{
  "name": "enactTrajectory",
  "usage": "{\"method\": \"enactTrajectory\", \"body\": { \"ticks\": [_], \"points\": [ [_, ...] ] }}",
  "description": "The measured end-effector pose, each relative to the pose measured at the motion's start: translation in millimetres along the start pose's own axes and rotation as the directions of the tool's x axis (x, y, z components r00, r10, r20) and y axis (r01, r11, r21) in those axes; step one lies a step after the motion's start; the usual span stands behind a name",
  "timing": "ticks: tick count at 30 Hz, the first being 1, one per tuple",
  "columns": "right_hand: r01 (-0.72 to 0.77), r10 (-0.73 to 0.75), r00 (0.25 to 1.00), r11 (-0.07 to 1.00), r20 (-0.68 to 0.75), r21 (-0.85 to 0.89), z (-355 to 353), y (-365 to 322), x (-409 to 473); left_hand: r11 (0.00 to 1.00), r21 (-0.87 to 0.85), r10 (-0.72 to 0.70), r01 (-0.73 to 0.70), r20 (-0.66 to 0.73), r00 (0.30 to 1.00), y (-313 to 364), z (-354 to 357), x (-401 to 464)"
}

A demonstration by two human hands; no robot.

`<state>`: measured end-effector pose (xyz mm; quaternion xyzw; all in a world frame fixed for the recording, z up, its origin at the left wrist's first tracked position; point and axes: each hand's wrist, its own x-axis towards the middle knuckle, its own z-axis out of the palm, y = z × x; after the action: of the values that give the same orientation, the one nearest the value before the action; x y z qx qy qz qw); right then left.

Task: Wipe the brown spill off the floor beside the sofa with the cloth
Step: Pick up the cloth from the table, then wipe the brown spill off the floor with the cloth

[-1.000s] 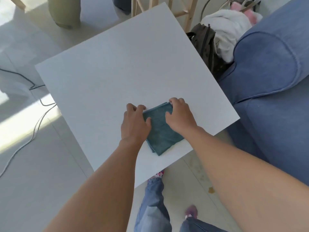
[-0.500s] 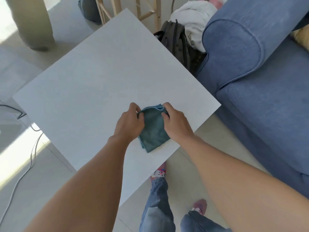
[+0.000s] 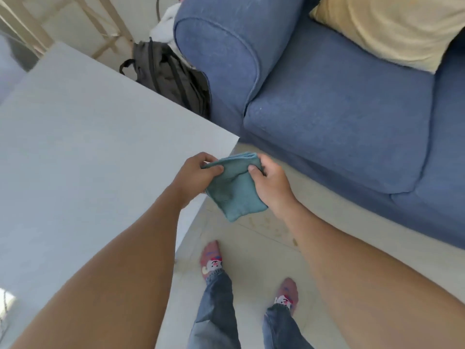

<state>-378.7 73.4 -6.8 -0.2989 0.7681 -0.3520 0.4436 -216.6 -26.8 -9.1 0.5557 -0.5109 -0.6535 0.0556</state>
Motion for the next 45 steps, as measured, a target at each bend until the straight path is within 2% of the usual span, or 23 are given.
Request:
{"method": "enactTrajectory", "body": {
  "ticks": [3, 6, 8, 11, 12, 16, 21, 27, 31, 35, 38, 41, 45],
  "points": [
    [-0.022, 0.022, 1.0, 1.0, -0.003, -0.011, -48.4, 16.7, -10.3, 0.994, -0.067, -0.074, 0.08, 0.092, 0.993, 4.7, 50.7, -3.3],
    [-0.054, 0.054, 0.998, 0.999, -0.028, 0.001, -101.6, 34.4, -27.6, 0.973, -0.16, -0.121, 0.166, 0.257, 0.959, 7.9, 111.5, -9.0],
    [-0.084, 0.085, 0.995, 0.996, -0.045, 0.02, -137.3, 52.7, -38.5, 0.946, -0.205, -0.157, 0.249, 0.382, 0.911, 10.4, 153.4, -15.2],
    [-0.148, 0.152, 0.987, 0.987, -0.06, 0.07, -183.4, 88.4, -51.8, 0.949, -0.121, -0.184, 0.291, 0.539, 0.822, 5.9, 209.1, -17.7],
    [-0.171, 0.176, 0.982, 0.982, -0.061, 0.081, -195.8, 102.3, -56.1, 0.957, -0.08, -0.191, 0.278, 0.548, 0.814, 1.6, 224.6, -15.3],
    [-0.239, 0.247, 0.964, 0.968, -0.099, 0.082, -225.9, 172.8, -70.7, 0.975, 0.041, -0.213, 0.221, 0.474, 0.854, -24.3, 278.9, 2.9],
    [-0.272, 0.297, 0.938, 0.95, -0.178, 0.152, -217.0, 263.4, -70.2, 0.984, 0.151, -0.157, 0.095, 0.482, 0.862, -73.4, 326.6, 33.4],
    [-0.236, 0.258, 0.929, 0.965, -0.265, 0.113, -179.8, 390.2, -19.9, 0.987, 0.153, -0.034, -0.044, 0.476, 0.879, -156.9, 372.3, 114.6],
    [-0.256, 0.268, 0.917, 0.964, -0.297, 0.076, -173.6, 481.9, 27.1, 0.99, 0.139, -0.063, -0.007, 0.488, 0.871, -223.4, 405.2, 186.3],
    [-0.32, 0.318, 0.906, 0.947, -0.279, 0.038, -176.7, 562.1, 68.4, 0.989, 0.135, -0.022, -0.057, 0.52, 0.854, -279.0, 436.9, 243.0],
    [-0.333, 0.33, 0.887, 0.942, -0.324, 0.047, -182.9, 597.9, 98.6, 0.993, 0.017, 0.093, -0.12, 0.525, 0.846, -298.4, 465.7, 279.7],
    [-0.306, 0.318, 0.872, 0.948, -0.371, 0.092, -190.8, 605.7, 114.3, 0.976, -0.066, 0.211, -0.207, 0.519, 0.828, -302.0, 482.2, 297.2],
    [-0.291, 0.419, 0.815, 0.893, -0.4, 0.343, -180.8, 595.2, 97.2, 0.984, -0.109, 0.174, -0.138, 0.499, 0.849, -304.4, 484.1, 271.2]
  ]
}}
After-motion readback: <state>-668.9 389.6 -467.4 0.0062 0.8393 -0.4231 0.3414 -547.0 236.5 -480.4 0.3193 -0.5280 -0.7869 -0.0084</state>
